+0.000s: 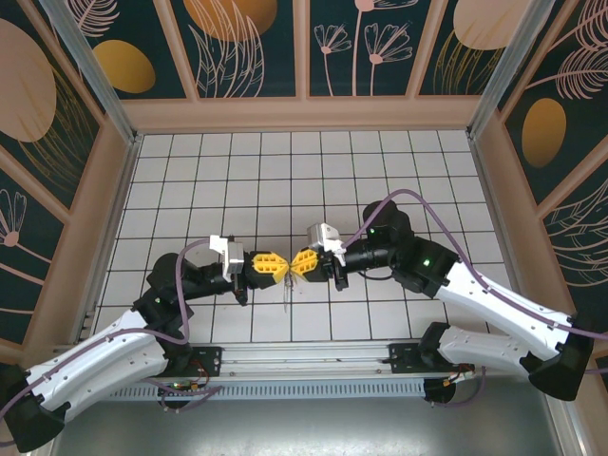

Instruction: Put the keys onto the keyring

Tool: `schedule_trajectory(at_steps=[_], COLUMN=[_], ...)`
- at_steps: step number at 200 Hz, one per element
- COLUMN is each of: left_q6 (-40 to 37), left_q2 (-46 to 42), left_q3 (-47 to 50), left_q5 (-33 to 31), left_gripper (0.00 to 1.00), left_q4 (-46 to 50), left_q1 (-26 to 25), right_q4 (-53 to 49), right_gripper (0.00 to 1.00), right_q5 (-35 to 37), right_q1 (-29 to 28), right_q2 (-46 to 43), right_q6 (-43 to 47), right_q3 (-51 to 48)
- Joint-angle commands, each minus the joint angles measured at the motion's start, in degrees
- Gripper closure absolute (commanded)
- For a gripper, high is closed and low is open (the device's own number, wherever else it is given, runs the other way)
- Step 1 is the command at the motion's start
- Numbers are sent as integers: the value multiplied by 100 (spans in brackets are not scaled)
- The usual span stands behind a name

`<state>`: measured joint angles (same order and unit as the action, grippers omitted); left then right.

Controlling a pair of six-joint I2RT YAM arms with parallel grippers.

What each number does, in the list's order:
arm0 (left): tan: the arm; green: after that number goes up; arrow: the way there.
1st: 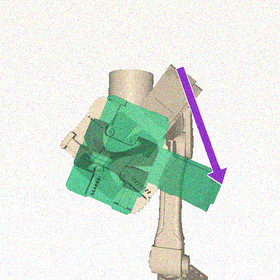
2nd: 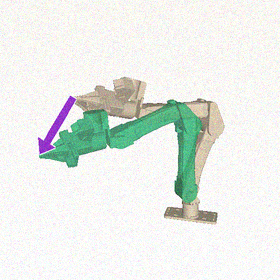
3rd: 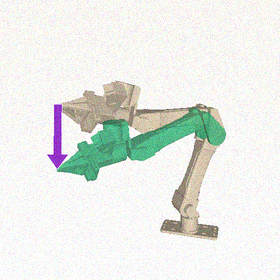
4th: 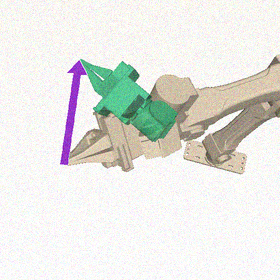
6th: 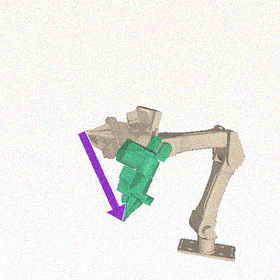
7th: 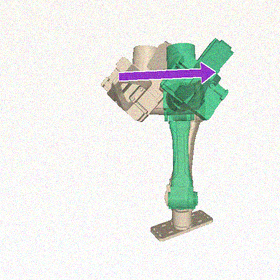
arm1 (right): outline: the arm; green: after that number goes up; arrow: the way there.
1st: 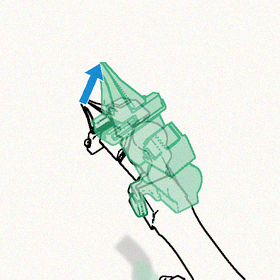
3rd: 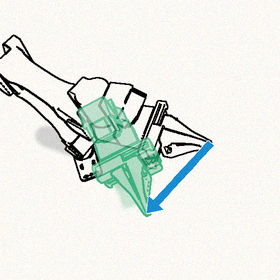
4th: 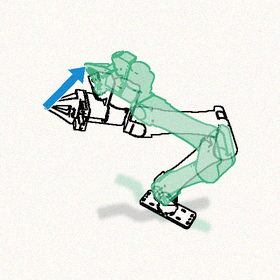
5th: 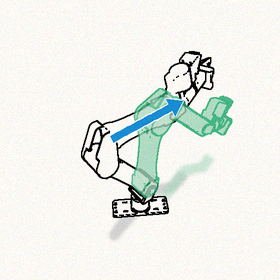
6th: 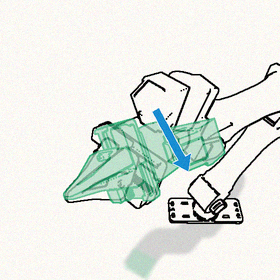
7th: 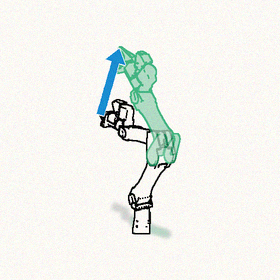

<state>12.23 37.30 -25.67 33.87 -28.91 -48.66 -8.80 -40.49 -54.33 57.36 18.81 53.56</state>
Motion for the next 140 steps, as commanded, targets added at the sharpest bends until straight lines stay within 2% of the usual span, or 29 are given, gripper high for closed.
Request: schedule_trajectory(at_steps=[1, 23, 123, 140], left_q6=[-102, -107, -313, -307], left_q2=[-17, 13, -82, -76], left_q3=[-158, -157, -201, -211], left_q5=[-19, -25, -8, -14], left_gripper=[100, 100, 100, 100], left_q4=[-269, -283, -7, -19], left_q1=[-8, -11, -15, -10], right_q4=[207, 192, 228, 375], right_gripper=[97, 100, 100, 87], right_q5=[7, -19, 164, 190], right_q1=[45, 52, 80, 80], right_q2=[-17, 52, 60, -18], right_q6=[-31, -9, 4, -52], right_q3=[-78, -94, 39, -66])
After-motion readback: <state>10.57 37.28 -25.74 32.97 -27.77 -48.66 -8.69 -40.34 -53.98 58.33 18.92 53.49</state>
